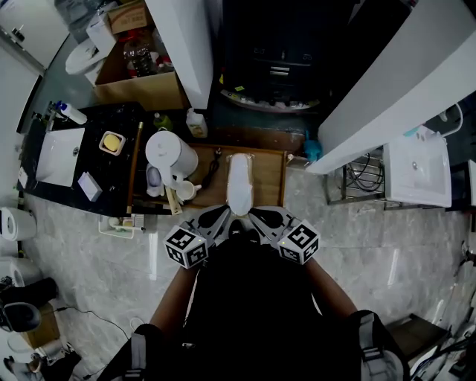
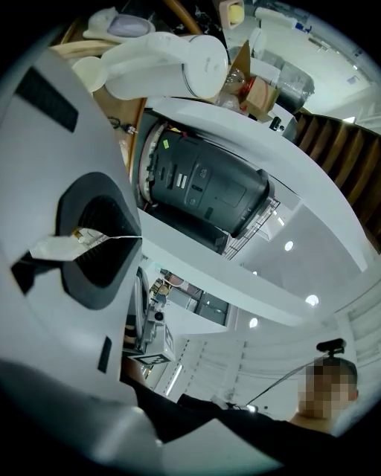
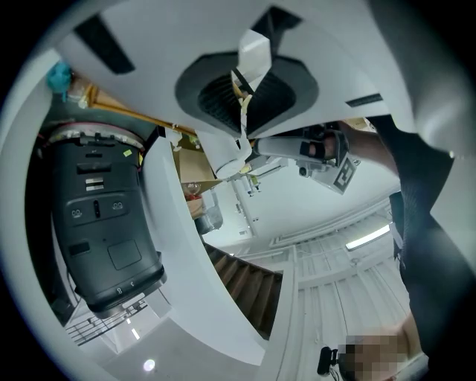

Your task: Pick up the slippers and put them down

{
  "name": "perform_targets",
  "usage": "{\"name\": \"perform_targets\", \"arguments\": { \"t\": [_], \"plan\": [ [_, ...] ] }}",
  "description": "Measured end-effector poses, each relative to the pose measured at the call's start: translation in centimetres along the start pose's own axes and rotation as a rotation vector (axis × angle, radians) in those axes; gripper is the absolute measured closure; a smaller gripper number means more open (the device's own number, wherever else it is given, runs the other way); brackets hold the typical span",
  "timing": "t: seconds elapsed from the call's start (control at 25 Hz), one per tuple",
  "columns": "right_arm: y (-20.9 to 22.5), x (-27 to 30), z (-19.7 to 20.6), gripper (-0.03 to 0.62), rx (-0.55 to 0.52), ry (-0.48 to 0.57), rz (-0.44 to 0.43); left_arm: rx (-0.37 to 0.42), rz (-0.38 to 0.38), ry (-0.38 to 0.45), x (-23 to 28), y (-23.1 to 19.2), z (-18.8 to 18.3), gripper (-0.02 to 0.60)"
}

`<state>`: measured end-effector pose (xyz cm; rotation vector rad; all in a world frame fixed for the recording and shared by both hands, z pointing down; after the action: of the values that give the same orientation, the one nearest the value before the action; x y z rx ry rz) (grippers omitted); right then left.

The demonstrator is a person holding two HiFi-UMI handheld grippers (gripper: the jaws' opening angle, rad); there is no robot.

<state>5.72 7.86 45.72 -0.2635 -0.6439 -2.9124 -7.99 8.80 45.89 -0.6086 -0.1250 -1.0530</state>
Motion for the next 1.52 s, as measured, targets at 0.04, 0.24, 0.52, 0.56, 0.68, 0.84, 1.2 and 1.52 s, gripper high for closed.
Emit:
{"name": "perform_targets", "arguments": {
  "t": [0.04,0.24,0.52,0.56,0.68,0.84,1.2,1.52],
  "plan": [
    [0.2,0.2,0.2,0.576,0.003,-0.008,0.001,-0.006,0.002,-0.010,0.2,-0.3,0.2,0.569],
    [1.2,1.4,0.5,0.516,0.023,-0.031,0.020,-0.026,0.028,-0.042,1.2,-1.5,1.0,0.568],
    [2.9,2.6,1.4,0.490,0.057,-0.052,0.053,-0.035,0.070,-0.078,2.4,-3.3,1.6,0.566],
    [3.1,2.7,1.6,0.487,0.068,-0.051,0.058,-0.036,0.073,-0.085,2.6,-3.7,1.8,0.565],
    [4.0,3.0,2.4,0.482,0.085,-0.070,0.072,-0.038,0.082,-0.113,3.3,-4.5,2.3,0.550],
    [5.1,3.4,3.6,0.470,0.108,-0.110,0.089,-0.053,0.090,-0.161,4.4,-5.5,3.4,0.504],
    [7.9,4.5,7.6,0.445,0.161,-0.249,0.093,-0.091,0.107,-0.330,7.0,-7.8,7.7,0.464],
    [10.2,5.0,10.5,0.434,0.230,-0.284,0.106,-0.154,0.107,-0.477,8.8,-9.6,11.7,0.433]
  ]
}}
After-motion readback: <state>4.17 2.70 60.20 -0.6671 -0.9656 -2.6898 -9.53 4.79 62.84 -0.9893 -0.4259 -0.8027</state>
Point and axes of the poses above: the fingertips, and each gripper's own axes: x forward along the fingers, y to its right, z out of its underside, the point moved 5 cm from there along -x, backward along the fingers, and after that the axes turned 14 degrees about -z, right-handed, at the moved point
